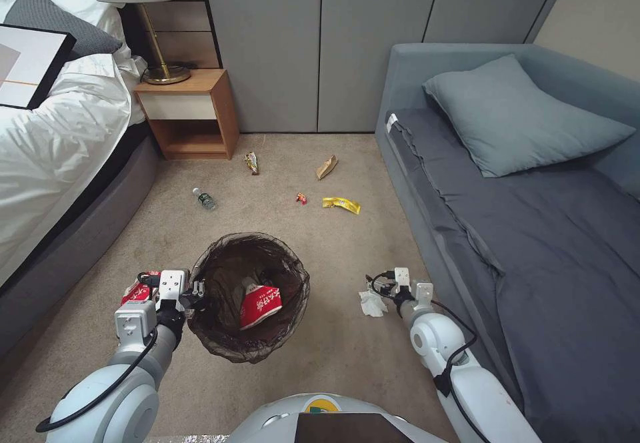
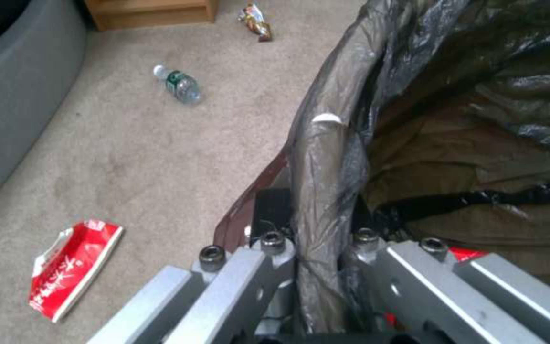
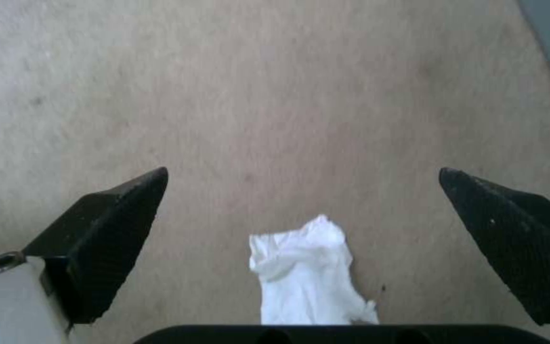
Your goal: Pick up the trash bin, then pick up the garbage from the floor and place it into the trash bin.
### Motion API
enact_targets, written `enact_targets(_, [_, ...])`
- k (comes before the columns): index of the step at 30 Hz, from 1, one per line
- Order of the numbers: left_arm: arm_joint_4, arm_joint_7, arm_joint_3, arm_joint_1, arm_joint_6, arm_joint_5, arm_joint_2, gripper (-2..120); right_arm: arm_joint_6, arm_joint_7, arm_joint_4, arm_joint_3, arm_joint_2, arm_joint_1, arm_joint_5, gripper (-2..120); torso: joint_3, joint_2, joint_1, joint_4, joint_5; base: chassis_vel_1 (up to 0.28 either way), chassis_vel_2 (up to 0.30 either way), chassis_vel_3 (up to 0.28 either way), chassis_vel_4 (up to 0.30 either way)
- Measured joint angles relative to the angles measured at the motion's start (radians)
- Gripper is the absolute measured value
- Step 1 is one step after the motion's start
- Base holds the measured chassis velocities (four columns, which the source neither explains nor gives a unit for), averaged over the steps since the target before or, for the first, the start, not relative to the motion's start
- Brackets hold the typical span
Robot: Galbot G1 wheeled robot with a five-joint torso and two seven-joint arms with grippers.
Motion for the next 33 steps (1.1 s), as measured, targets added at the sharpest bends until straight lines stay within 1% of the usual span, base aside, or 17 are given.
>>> enact_targets(2, [0.0, 0.0, 0.0, 0.0, 0.0, 0.0, 0.0, 2, 0.0, 0.0, 0.0, 0.0, 0.0, 0.0, 0.0, 100, 0.0, 0.0, 0.0, 0.0, 0.0, 0.0, 0.0, 0.0, 0.0])
enact_targets(4, [0.0, 0.001, 0.006, -0.004, 0.0, 0.003, -0.007, 2, -0.007, 0.027, -0.049, -0.033, 0.011, 0.023, -0.01, 100, 0.0, 0.0, 0.0, 0.0, -0.0001, 0.0, 0.0, 0.0, 0.0])
enact_targets(6, [0.0, 0.001, 0.006, -0.005, 0.0, 0.003, -0.006, 2, -0.007, 0.034, -0.063, -0.041, 0.014, 0.03, -0.015, 100, 0.0, 0.0, 0.0, 0.0, -0.0001, 0.0, 0.0, 0.0, 0.0])
enact_targets(8, [0.0, 0.001, 0.002, -0.006, 0.0, 0.003, 0.0, 2, -0.006, 0.078, -0.12, -0.071, 0.035, 0.06, -0.027, 100, 0.0, 0.0, 0.0, 0.0, 0.0, 0.0, 0.0, 0.0, 0.0])
enact_targets(12, [0.0, 0.001, 0.001, -0.005, 0.0, 0.002, 0.001, 2, -0.003, 0.098, -0.165, -0.091, 0.051, 0.086, -0.042, 100, 0.0, 0.0, 0.0, 0.0, 0.0, 0.0, 0.0, 0.0, 0.0])
enact_targets(20, [0.0, 0.002, 0.002, -0.006, 0.0, 0.001, 0.002, 2, -0.001, 0.112, -0.221, -0.111, 0.068, 0.117, -0.069, 100, 0.0, 0.0, 0.0, 0.0, 0.0, 0.0, 0.0, 0.0, 0.0])
enact_targets(23, [0.0, 0.002, 0.004, -0.004, 0.0, 0.0, 0.001, 2, 0.01, 0.118, -0.26, -0.122, 0.073, 0.134, -0.098, 100, 0.0, 0.0, 0.0, 0.0, 0.0, 0.0, 0.0, 0.0, 0.0])
enact_targets(33, [0.0, 0.003, 0.003, 0.008, 0.001, 0.001, 0.0, 2, 0.016, 0.125, -0.29, -0.132, 0.078, 0.132, -0.149, 100, 0.0, 0.0, 0.0, 0.0, 0.0, 0.0, 0.0, 0.0, 0.0])
